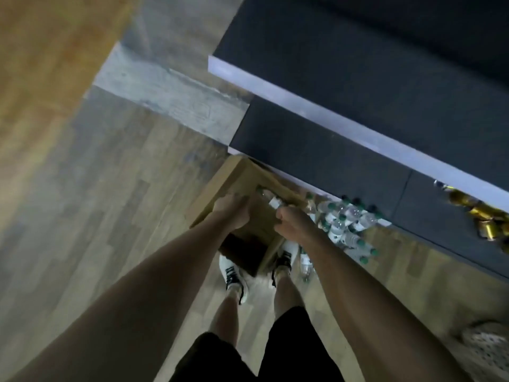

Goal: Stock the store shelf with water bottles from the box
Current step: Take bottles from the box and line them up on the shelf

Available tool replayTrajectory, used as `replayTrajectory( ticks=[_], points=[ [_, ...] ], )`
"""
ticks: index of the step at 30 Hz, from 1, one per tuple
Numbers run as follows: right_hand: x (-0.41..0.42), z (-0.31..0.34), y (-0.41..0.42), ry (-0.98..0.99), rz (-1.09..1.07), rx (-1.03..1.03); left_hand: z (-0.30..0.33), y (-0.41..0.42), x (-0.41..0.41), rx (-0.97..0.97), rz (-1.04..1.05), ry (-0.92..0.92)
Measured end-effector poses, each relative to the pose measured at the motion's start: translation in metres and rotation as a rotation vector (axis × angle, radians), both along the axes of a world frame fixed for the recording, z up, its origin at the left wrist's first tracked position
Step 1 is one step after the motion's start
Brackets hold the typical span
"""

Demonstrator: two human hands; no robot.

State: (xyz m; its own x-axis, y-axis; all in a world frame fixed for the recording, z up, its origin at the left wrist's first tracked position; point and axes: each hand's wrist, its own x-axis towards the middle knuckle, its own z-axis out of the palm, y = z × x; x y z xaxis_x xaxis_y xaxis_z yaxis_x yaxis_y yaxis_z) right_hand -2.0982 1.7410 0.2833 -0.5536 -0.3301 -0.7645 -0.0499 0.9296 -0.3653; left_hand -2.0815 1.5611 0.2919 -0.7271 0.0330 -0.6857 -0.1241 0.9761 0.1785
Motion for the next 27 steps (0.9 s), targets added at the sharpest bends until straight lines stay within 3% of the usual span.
replayTrajectory(
  ticks=[6,20,27],
  points=[
    [0.004,-0.125,0.022,-0.027,-0.122,0.036,-0.123,0.012,0.011,0.02,0.061,-0.094],
    [-0.019,-0.435,0.01,-0.055,-0.057,0.11,-0.416,0.049,0.007,0.028,0.411,-0.115],
    [-0.005,-0.524,-0.003,-0.027,-0.053,0.15,-0.507,0.047,0.039,0.037,0.501,-0.199]
  ],
)
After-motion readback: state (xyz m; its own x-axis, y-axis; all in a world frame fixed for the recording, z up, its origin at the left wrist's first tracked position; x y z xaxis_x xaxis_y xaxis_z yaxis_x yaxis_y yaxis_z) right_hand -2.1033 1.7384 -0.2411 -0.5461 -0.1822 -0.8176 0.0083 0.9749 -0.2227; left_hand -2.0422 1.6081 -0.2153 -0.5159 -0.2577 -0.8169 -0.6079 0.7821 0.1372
